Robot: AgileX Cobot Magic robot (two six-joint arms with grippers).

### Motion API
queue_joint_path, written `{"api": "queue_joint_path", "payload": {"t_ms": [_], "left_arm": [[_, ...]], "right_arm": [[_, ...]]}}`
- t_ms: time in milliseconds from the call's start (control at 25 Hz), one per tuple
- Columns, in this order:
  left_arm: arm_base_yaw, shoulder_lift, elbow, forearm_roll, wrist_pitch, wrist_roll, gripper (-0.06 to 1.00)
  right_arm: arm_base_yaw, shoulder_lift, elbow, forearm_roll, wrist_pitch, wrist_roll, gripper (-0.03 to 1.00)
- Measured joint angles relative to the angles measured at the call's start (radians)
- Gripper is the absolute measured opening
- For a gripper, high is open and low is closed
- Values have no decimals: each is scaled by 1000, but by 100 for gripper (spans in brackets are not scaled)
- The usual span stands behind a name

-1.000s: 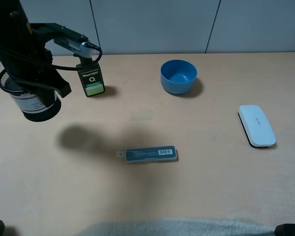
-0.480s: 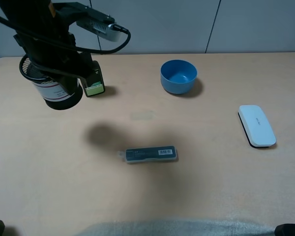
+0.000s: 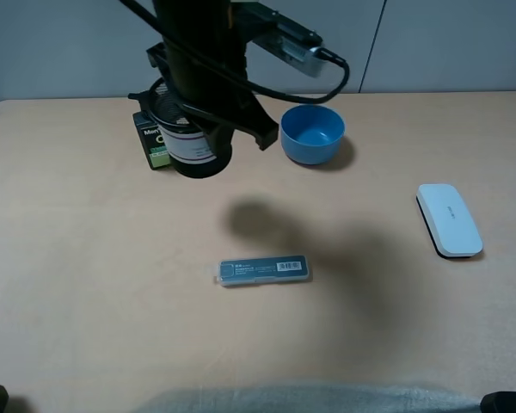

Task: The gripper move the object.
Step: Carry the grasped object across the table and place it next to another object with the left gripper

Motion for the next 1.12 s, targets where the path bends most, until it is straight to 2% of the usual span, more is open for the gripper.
{"api": "queue_joint_path", "payload": {"t_ms": [360, 600, 920, 1120], "left_arm": [[-104, 177, -239, -5, 30, 0, 9], [-134, 279, -371, -70, 31, 8, 9], [-141, 363, -417, -72, 17, 34, 9], [-141, 406, -431, -72, -42, 53, 9]], "right_arm": [[0, 0, 0, 0, 0, 0, 69], [0, 0, 0, 0, 1, 0, 69], [0, 0, 0, 0, 1, 0, 69], [0, 0, 0, 0, 1, 0, 69]]}}
